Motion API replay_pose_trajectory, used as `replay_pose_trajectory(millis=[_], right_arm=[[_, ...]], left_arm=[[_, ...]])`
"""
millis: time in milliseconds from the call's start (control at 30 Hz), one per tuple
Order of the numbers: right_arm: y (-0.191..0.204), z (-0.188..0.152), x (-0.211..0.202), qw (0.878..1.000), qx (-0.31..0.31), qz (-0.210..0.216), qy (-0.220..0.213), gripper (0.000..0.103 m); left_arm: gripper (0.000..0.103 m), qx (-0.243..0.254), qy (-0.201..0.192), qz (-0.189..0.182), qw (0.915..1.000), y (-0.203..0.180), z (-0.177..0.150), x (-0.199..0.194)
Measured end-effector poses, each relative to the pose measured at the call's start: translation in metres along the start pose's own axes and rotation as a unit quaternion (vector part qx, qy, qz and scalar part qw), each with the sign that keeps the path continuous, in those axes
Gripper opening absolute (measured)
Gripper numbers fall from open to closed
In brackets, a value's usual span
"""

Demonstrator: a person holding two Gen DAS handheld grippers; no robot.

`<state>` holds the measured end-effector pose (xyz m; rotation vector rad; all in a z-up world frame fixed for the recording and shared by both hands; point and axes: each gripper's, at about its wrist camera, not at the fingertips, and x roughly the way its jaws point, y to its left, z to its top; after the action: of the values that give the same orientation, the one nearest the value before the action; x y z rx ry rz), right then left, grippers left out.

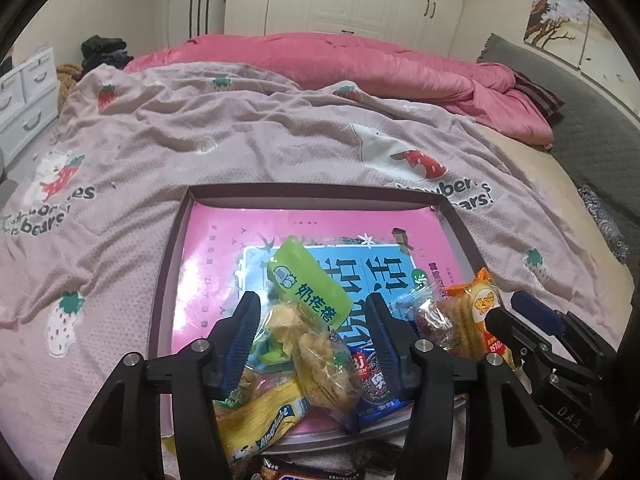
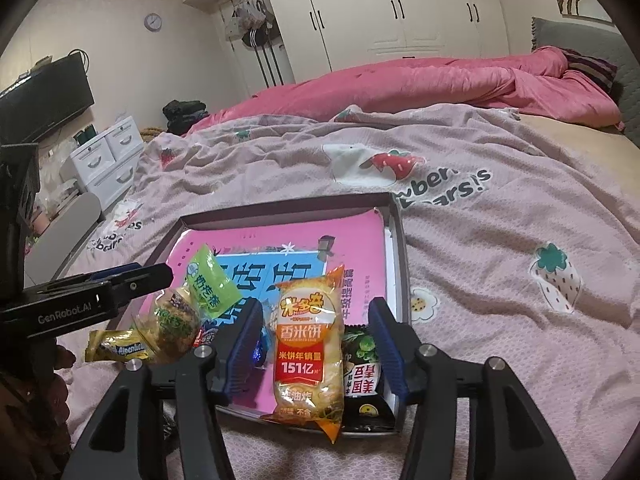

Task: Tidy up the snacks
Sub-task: 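Open the left tool to drop the pastry bag while the right releases the bread pack, then move both open tools to the Snickers bar and the dark wrapped chocolate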

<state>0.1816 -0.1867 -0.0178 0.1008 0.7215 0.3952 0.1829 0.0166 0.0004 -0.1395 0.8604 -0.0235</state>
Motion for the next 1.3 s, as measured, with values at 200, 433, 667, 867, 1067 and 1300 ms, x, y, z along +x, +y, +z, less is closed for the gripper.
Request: replay_pose_trajectory(millis=[200,433,667,867,1067,1300], right_arm=[[0.000,0.003,-0.009,1.000,0.003,-0.005,-0.012,0.068],[0.000,0.006,-0.028,0.999,0.006,-0.006,-0.042,0.074],[0.003,0.004,-0.039,0.999,0.004,-0.014,-0.047,0.078],[0.008,-0.001,-0.051,0.998,-0.003,-0.017,-0.055,0.080],[0.013,-0.004,-0.066,0.998,-0.007,-0.011,-0.068,0.087],[0.018,-0.008,-0.074,0.998,-0.005,-0.008,-0.063,0.088]], left_arm=[[0.068,0.010,-0.014,0.003,0.9998,-0.002,0.002,-0.018],[0.073,0.010,-0.025,0.012,0.9996,-0.001,0.003,-0.035],[0.078,0.005,-0.029,0.013,0.9995,-0.002,-0.001,-0.049],[0.079,0.014,-0.031,0.013,0.9993,-0.007,-0.006,-0.061],[0.079,0.016,-0.036,0.008,0.9992,-0.008,-0.009,-0.073],[0.079,0.023,-0.037,0.003,0.9991,-0.007,-0.013,-0.088]])
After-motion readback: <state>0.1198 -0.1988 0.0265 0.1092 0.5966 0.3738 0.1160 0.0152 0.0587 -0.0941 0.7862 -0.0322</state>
